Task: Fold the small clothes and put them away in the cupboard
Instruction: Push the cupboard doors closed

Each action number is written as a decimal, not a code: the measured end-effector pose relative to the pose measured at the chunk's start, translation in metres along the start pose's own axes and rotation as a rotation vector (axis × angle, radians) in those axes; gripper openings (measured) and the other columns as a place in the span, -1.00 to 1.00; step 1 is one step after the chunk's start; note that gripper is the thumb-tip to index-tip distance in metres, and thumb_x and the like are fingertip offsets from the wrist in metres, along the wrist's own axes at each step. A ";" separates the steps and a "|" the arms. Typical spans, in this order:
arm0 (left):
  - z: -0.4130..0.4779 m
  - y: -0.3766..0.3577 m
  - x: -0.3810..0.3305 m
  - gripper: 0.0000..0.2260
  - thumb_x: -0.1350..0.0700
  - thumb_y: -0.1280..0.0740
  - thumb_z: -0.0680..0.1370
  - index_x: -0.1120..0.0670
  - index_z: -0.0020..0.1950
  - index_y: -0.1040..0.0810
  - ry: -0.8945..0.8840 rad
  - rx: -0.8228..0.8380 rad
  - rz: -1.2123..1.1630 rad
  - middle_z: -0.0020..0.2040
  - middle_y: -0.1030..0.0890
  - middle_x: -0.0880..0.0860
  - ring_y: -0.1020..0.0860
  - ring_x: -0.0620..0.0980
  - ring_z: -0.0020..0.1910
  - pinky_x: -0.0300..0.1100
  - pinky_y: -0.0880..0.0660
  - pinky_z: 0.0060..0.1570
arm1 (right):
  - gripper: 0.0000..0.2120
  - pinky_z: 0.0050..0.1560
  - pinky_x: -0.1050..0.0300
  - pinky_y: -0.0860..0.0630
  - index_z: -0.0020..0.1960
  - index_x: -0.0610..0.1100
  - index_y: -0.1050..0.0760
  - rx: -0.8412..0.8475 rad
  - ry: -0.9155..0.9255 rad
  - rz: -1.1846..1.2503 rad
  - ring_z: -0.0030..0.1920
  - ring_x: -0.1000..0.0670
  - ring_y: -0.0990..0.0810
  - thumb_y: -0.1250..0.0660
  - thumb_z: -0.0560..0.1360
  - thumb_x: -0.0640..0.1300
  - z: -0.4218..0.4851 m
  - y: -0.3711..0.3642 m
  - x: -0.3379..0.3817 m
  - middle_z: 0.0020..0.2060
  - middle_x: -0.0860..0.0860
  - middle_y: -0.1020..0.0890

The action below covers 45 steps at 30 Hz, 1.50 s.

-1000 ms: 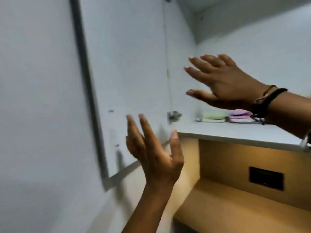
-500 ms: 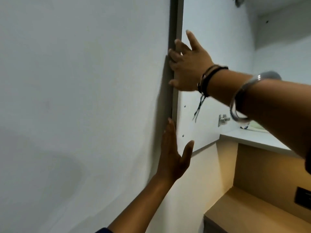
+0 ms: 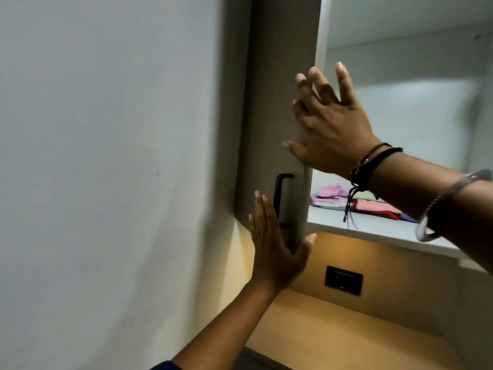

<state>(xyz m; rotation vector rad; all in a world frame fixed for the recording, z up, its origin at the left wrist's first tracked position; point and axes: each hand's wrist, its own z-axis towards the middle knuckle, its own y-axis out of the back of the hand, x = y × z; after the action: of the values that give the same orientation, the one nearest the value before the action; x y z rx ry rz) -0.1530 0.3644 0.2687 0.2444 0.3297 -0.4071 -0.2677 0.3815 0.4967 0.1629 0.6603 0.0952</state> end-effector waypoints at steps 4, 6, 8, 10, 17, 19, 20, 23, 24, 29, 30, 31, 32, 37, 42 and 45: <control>0.010 -0.052 -0.013 0.02 -0.36 -0.26 0.46 0.10 0.58 0.31 -0.018 0.065 0.058 0.60 0.30 0.08 0.24 0.04 0.59 0.08 0.22 0.54 | -0.17 0.53 -0.26 0.19 0.53 -0.16 -0.18 0.052 -0.016 0.005 0.58 -0.14 0.09 0.17 0.49 0.39 -0.023 -0.044 -0.028 0.58 -0.16 -0.04; 0.019 -0.074 -0.021 0.00 -0.33 -0.25 0.47 0.12 0.59 0.27 -0.045 0.099 0.070 0.60 0.29 0.12 0.24 0.06 0.59 0.13 0.22 0.54 | -0.18 0.53 -0.25 0.17 0.54 -0.14 -0.16 0.065 -0.029 0.023 0.58 -0.14 0.08 0.17 0.50 0.39 -0.027 -0.067 -0.038 0.58 -0.17 -0.04; 0.025 -0.093 -0.026 -0.03 -0.32 -0.25 0.46 0.10 0.59 0.25 -0.067 0.113 0.084 0.61 0.26 0.15 0.22 0.07 0.60 0.16 0.20 0.54 | -0.20 0.53 -0.25 0.16 0.55 -0.13 -0.14 0.058 -0.041 0.034 0.58 -0.15 0.07 0.16 0.51 0.38 -0.030 -0.091 -0.047 0.58 -0.17 -0.05; 0.029 -0.110 -0.026 -0.02 -0.29 -0.31 0.45 0.08 0.58 0.24 -0.075 0.112 0.074 0.61 0.23 0.15 0.19 0.07 0.60 0.18 0.16 0.54 | -0.21 0.54 -0.24 0.15 0.56 -0.12 -0.11 0.035 -0.049 0.043 0.58 -0.17 0.07 0.15 0.52 0.38 -0.031 -0.116 -0.054 0.58 -0.17 -0.04; 0.043 -0.164 -0.007 -0.01 -0.46 -0.16 0.38 0.05 0.58 0.19 0.014 0.153 0.129 0.61 0.18 0.12 0.18 0.10 0.60 0.20 0.14 0.54 | -0.22 0.53 -0.26 0.13 0.57 -0.10 -0.07 -0.049 -0.079 0.083 0.57 -0.24 0.04 0.15 0.53 0.39 -0.027 -0.190 -0.060 0.58 -0.18 -0.05; 0.049 -0.180 -0.003 -0.06 -0.51 0.00 0.40 0.01 0.57 0.22 0.024 0.169 0.199 0.60 0.19 0.11 0.17 0.12 0.60 0.23 0.10 0.53 | -0.19 0.52 -0.25 0.17 0.58 -0.10 -0.04 -0.052 -0.073 0.075 0.57 -0.24 0.04 0.16 0.52 0.41 -0.026 -0.210 -0.064 0.58 -0.18 -0.04; 0.050 -0.188 0.000 -0.09 -0.51 0.05 0.42 -0.01 0.58 0.22 0.029 0.168 0.220 0.60 0.18 0.10 0.16 0.12 0.60 0.25 0.06 0.52 | -0.17 0.51 -0.25 0.19 0.58 -0.10 -0.03 -0.049 -0.072 0.071 0.57 -0.24 0.04 0.17 0.51 0.43 -0.025 -0.219 -0.065 0.58 -0.18 -0.04; 0.058 -0.211 0.013 -0.16 -0.50 0.10 0.45 -0.06 0.59 0.17 0.016 0.140 0.260 0.61 0.13 0.13 0.11 0.14 0.59 0.30 0.01 0.49 | -0.14 0.50 -0.26 0.21 0.59 -0.07 0.01 -0.051 -0.077 0.075 0.57 -0.25 0.06 0.19 0.48 0.46 -0.023 -0.245 -0.067 0.58 -0.17 -0.02; 0.060 -0.218 0.018 -0.17 -0.50 0.11 0.46 -0.07 0.59 0.14 0.007 0.147 0.287 0.60 0.13 0.15 0.11 0.16 0.58 0.32 0.01 0.49 | -0.14 0.49 -0.27 0.21 0.59 -0.06 0.03 -0.044 -0.078 0.080 0.57 -0.26 0.07 0.19 0.47 0.47 -0.022 -0.253 -0.067 0.58 -0.17 -0.01; 0.065 -0.240 0.031 -0.16 -0.51 0.04 0.44 -0.05 0.59 -0.01 -0.034 0.160 0.414 0.60 0.03 0.27 0.04 0.26 0.57 0.39 0.03 0.43 | -0.16 0.47 -0.34 0.17 0.58 -0.02 0.02 -0.055 -0.079 0.111 0.56 -0.29 0.04 0.17 0.47 0.48 -0.019 -0.281 -0.069 0.58 -0.16 -0.03; 0.065 -0.243 0.033 -0.15 -0.51 0.02 0.44 -0.05 0.60 -0.01 -0.042 0.141 0.424 0.59 0.00 0.28 0.02 0.27 0.57 0.39 0.04 0.42 | -0.16 0.47 -0.37 0.14 0.58 -0.01 0.01 -0.072 -0.074 0.120 0.56 -0.30 0.03 0.17 0.47 0.48 -0.018 -0.284 -0.071 0.58 -0.16 -0.04; 0.065 -0.246 0.036 -0.15 -0.51 0.02 0.44 -0.05 0.60 0.01 -0.052 0.123 0.430 0.59 -0.01 0.28 0.01 0.27 0.57 0.38 0.06 0.42 | -0.17 0.46 -0.39 0.11 0.58 -0.01 0.00 -0.084 -0.068 0.129 0.55 -0.30 0.02 0.17 0.48 0.48 -0.017 -0.287 -0.071 0.58 -0.17 -0.06; 0.066 -0.248 0.037 -0.14 -0.51 0.01 0.44 -0.05 0.60 0.02 -0.059 0.110 0.434 0.59 -0.01 0.26 0.00 0.27 0.57 0.37 0.08 0.43 | -0.17 0.46 -0.41 0.09 0.58 0.00 -0.01 -0.090 -0.067 0.136 0.55 -0.31 0.00 0.16 0.48 0.48 -0.016 -0.289 -0.071 0.57 -0.17 -0.07; 0.065 -0.244 0.034 -0.15 -0.51 0.02 0.45 -0.05 0.60 0.07 -0.054 0.139 0.434 0.60 -0.01 0.24 0.01 0.27 0.57 0.37 0.09 0.43 | -0.17 0.45 -0.42 0.10 0.58 0.00 -0.01 -0.025 -0.085 0.129 0.55 -0.31 0.00 0.18 0.47 0.48 -0.017 -0.280 -0.071 0.57 -0.18 -0.07; 0.062 -0.214 0.032 -0.18 -0.49 0.17 0.46 -0.04 0.60 0.12 -0.065 0.333 0.409 0.59 0.23 0.17 0.19 0.21 0.58 0.35 0.17 0.46 | -0.19 0.46 -0.38 0.20 0.59 -0.01 0.02 0.152 -0.088 0.105 0.56 -0.28 0.05 0.19 0.49 0.44 -0.031 -0.247 -0.065 0.59 -0.14 -0.02; 0.042 -0.180 0.039 -0.15 -0.49 0.29 0.44 -0.02 0.61 0.08 0.006 0.410 0.254 0.60 0.25 0.12 0.20 0.13 0.59 0.29 0.19 0.50 | -0.21 0.48 -0.38 0.14 0.58 0.00 0.00 0.201 -0.194 0.159 0.56 -0.23 -0.03 0.17 0.50 0.42 -0.062 -0.216 -0.057 0.59 -0.11 -0.05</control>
<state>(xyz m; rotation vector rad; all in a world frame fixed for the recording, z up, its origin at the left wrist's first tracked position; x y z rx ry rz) -0.1840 0.1783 0.2635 0.6811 0.2150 -0.2189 -0.3430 0.1683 0.4432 0.4135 0.4617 0.1641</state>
